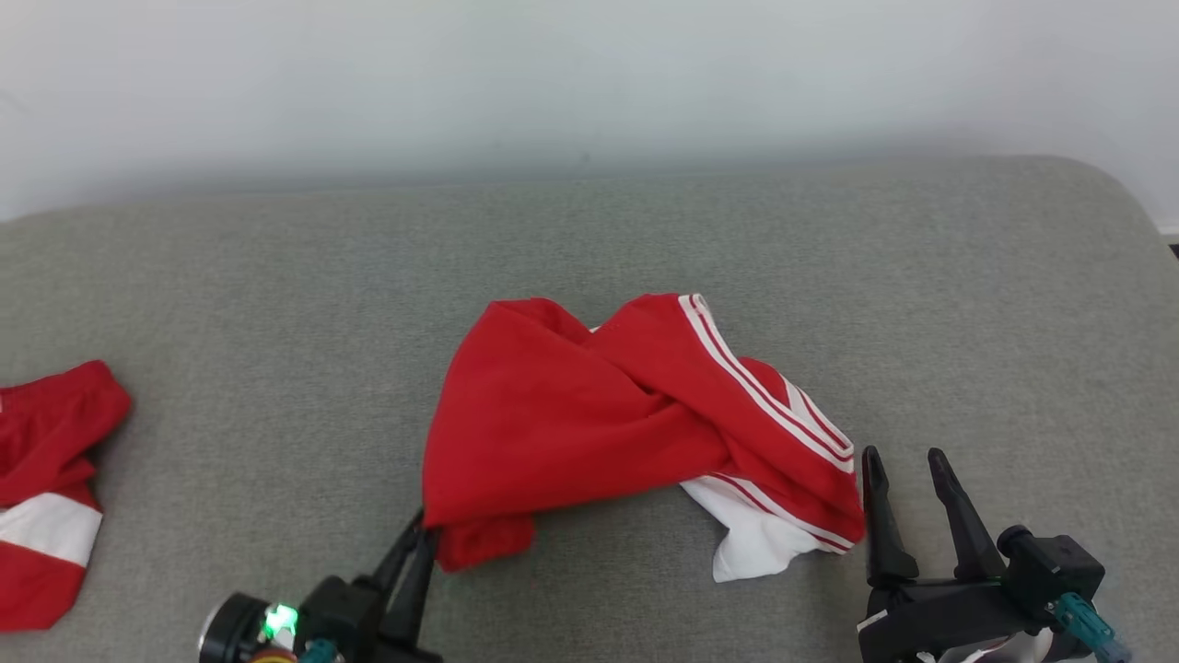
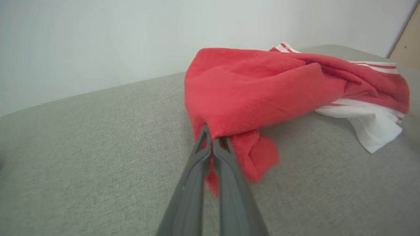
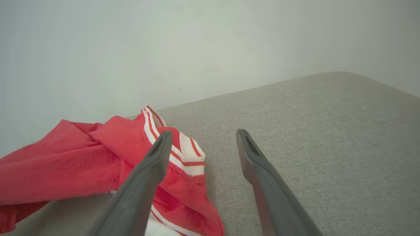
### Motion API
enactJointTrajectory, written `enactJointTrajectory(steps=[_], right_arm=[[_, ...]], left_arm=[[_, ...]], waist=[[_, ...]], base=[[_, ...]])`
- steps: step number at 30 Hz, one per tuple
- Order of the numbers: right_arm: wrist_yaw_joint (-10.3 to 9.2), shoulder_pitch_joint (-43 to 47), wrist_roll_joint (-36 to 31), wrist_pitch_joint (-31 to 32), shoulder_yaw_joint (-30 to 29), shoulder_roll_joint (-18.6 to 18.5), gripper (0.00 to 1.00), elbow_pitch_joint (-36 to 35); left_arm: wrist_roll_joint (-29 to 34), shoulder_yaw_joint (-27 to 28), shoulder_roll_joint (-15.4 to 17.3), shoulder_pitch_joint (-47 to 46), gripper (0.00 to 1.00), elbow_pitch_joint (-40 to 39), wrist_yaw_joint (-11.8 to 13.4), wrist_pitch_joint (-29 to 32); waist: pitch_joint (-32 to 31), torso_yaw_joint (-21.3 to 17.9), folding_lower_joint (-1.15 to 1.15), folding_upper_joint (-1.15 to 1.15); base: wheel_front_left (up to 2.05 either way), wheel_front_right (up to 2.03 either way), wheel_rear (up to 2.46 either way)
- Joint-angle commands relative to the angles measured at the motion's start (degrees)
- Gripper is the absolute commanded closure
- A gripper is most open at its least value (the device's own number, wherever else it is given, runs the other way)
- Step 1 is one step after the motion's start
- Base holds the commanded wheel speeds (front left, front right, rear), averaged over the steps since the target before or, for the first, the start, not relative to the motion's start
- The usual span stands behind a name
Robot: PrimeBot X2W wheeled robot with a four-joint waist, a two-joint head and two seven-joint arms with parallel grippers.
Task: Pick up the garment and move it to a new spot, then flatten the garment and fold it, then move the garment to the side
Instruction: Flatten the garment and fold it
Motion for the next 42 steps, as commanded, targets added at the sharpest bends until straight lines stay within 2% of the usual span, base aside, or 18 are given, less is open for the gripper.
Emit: enactJointTrajectory(steps=[1, 9, 17, 27, 32, 34, 35, 38, 42], right_arm=[[0.16, 0.62, 0.46, 0.06, 0.24, 0.01, 0.0, 0.04], [0.16, -0.16, 0.55, 0.06, 0.56, 0.01, 0.0, 0.54], [0.16, -1.5, -0.02, 0.06, 0.65, 0.0, 0.0, 1.34], [0.17, -3.4, 0.44, 0.07, 0.95, 0.0, 0.0, 3.37], [0.17, -3.56, 0.73, 0.06, 0.57, 0.03, 0.0, 4.03], [0.17, -3.13, 0.79, 0.06, 0.22, 0.02, 0.0, 4.26], [0.17, -2.86, 0.83, 0.06, 0.06, 0.02, 0.0, 4.35], [0.17, -2.45, 0.89, 0.06, -0.34, 0.05, 0.0, 4.63], [0.17, -1.96, 1.16, 0.06, -0.38, 0.01, 0.0, 4.36]], left_arm=[[-0.04, -0.63, 0.73, 1.99, 1.0, -0.16, -0.24, 0.93], [-1.72, -2.32, 0.39, 4.36, 1.0, 1.52, -0.84, 1.16], [-1.19, -3.33, 0.71, -4.13, 1.0, 2.93, -1.38, 0.8], [-3.07, -7.5, 3.46, -19.15, 1.0, 15.8, -2.32, 0.81], [-5.42, -9.19, 4.6, -23.44, 1.0, 22.36, -2.32, -0.94], [-5.82, -8.87, 4.49, -24.09, 0.22, 23.98, -2.33, -1.52], [-5.91, -8.63, 4.33, -24.13, 0.0, 24.83, -2.32, -1.72], [-6.21, -7.35, 3.17, -23.23, 0.0, 24.39, -1.78, -2.01], [-6.76, -4.03, 1.76, -18.71, 0.0, 18.09, 0.05, -1.97]], waist=[[-0.02, 1.04, 0.0, 0.0], [0.61, 1.11, 0.0, 0.0], [1.6, -0.88, 0.0, 0.0], [4.49, -5.56, 0.0, 0.0], [4.79, -6.42, 0.0, 0.0], [4.56, -6.18, 0.0, 0.0], [4.44, -5.95, 0.0, 0.0], [4.0, -4.65, 0.0, 0.0], [3.62, -2.67, 0.0, 0.0]], base=[[0.0, 0.0, 0.0], [0.0, 0.0, 0.0], [0.0, 0.0, 0.0], [0.0, 0.0, 0.0], [0.0, 0.0, 0.0], [0.0, 0.0, 0.0], [0.0, 0.0, 0.0], [0.0, 0.0, 0.0], [0.0, 0.0, 0.0]])
